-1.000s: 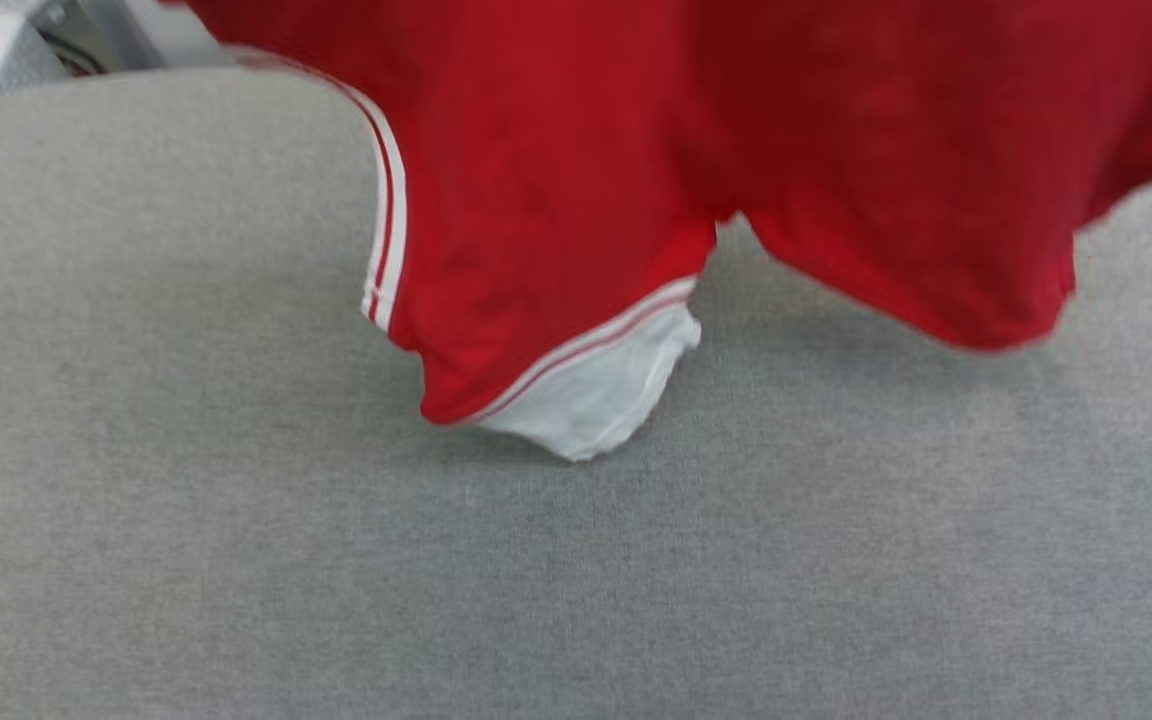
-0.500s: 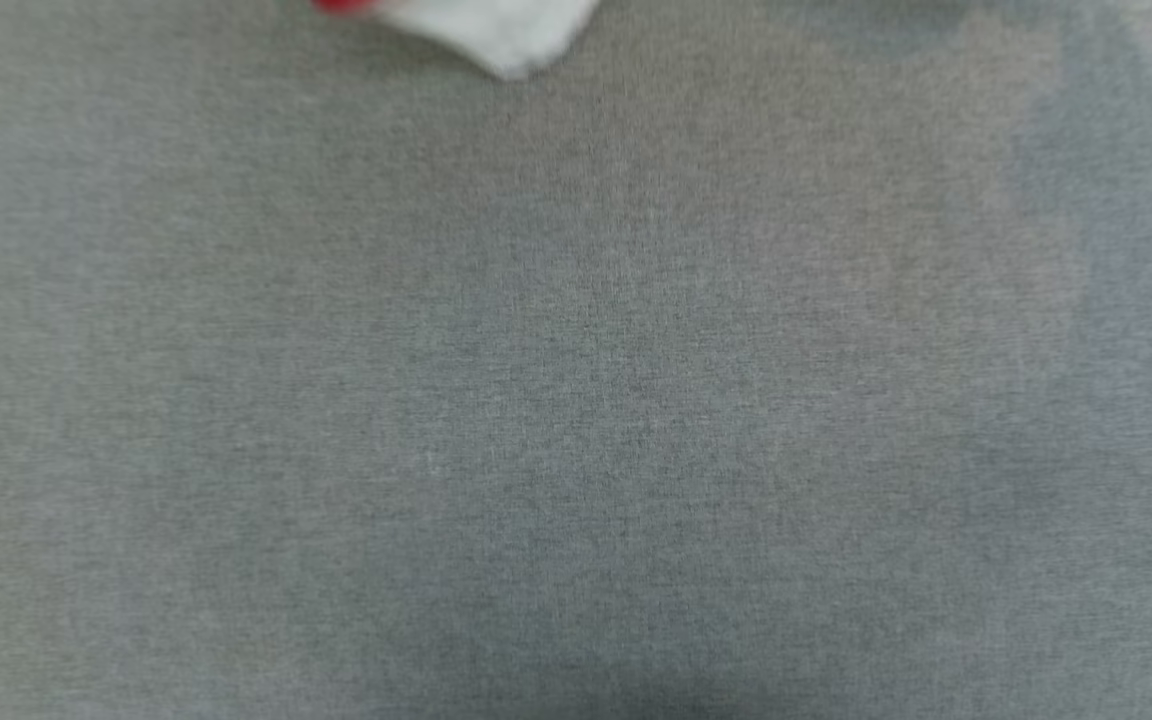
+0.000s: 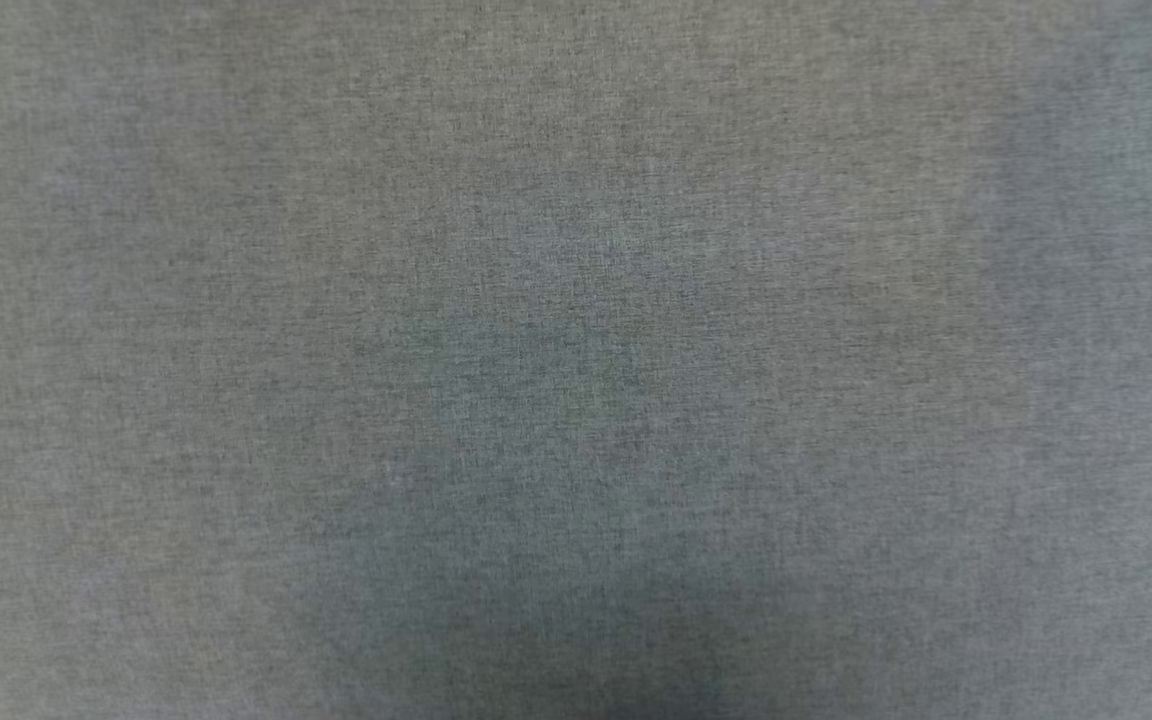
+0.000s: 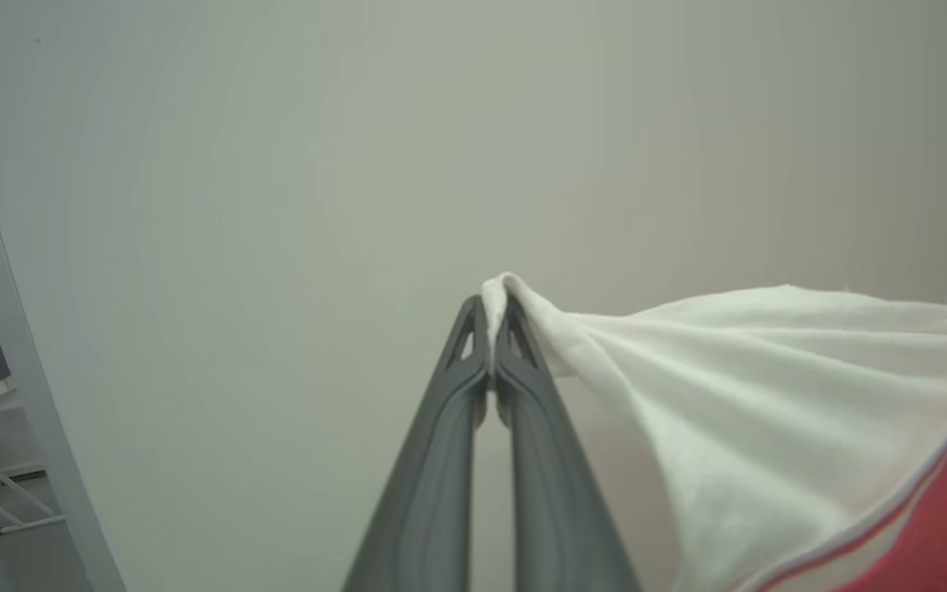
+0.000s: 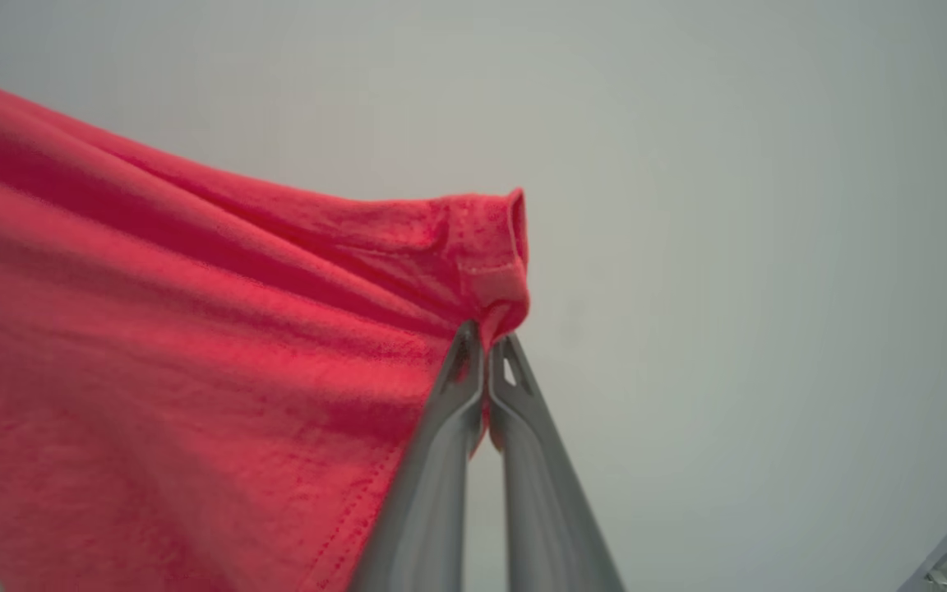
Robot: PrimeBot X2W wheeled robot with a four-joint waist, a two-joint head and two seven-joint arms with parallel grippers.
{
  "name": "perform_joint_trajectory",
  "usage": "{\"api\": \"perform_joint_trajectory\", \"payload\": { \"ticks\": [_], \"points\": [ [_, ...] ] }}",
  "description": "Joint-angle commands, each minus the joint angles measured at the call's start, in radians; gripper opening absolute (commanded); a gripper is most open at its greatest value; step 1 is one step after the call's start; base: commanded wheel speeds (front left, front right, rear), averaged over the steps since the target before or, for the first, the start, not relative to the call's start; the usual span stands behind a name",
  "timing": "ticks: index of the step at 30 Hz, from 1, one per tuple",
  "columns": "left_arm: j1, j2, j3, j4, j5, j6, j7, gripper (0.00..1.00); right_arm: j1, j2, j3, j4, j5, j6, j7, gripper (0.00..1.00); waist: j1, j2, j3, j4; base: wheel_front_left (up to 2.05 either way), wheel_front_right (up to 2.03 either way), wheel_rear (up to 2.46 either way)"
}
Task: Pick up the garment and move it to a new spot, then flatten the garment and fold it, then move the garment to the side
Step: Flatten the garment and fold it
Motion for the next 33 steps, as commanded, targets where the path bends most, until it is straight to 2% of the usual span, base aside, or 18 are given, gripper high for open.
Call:
{"api": "perform_joint_trajectory", "payload": {
  "ticks": [1, 10, 17, 22, 23, 24, 33],
  "points": [
    [-0.007, 0.013, 0.012, 0.029, -0.009, 0.004, -0.023, 0.00, 0.007, -0.012, 0.001, 0.033, -0.017, -0.010, -0.011, 0.00, -0.0002, 0.0000, 0.020, 0.011, 0.00, 0.00, 0.00],
    [0.221, -0.045, -0.043, 0.104, -0.083, -0.009, -0.194, 0.00, 0.097, 0.015, 0.048, 0.133, -0.026, -0.010, -0.120, 0.00, -0.0002, 0.0000, 0.010, 0.062, 0.00, 0.00, 0.00],
    [0.523, -0.077, -0.062, 0.002, -0.153, -0.010, -0.229, 0.00, 0.272, 0.033, 0.125, 0.135, 0.047, -0.010, -0.189, 0.00, -0.0002, 0.0000, -0.080, 0.090, 0.00, 0.00, 0.00],
    [0.758, -0.090, -0.057, -0.119, -0.166, -0.004, -0.231, 0.00, 0.420, 0.013, 0.189, 0.113, 0.128, -0.010, -0.199, 0.00, -0.0002, 0.0000, -0.170, 0.115, 0.00, 0.00, 0.00],
    [0.817, -0.088, -0.059, -0.147, -0.163, 0.003, -0.231, 0.00, 0.457, 0.009, 0.199, 0.108, 0.149, -0.010, -0.199, 0.00, -0.0002, 0.0000, -0.192, 0.120, 0.00, 0.00, 0.00],
    [0.981, -0.080, -0.067, -0.225, -0.171, 0.029, -0.231, 0.00, 0.556, -0.008, 0.232, 0.095, 0.196, -0.010, -0.187, 0.00, -0.0002, 0.0000, -0.248, 0.132, 0.00, 0.00, 0.00],
    [1.422, -0.042, -0.144, -0.422, -0.211, 0.117, -0.201, 0.00, 0.857, -0.076, 0.300, 0.074, 0.339, -0.010, -0.122, 0.00, -0.0002, 0.0000, -0.393, 0.164, 0.00, 0.00, 0.00]
  ]
}}
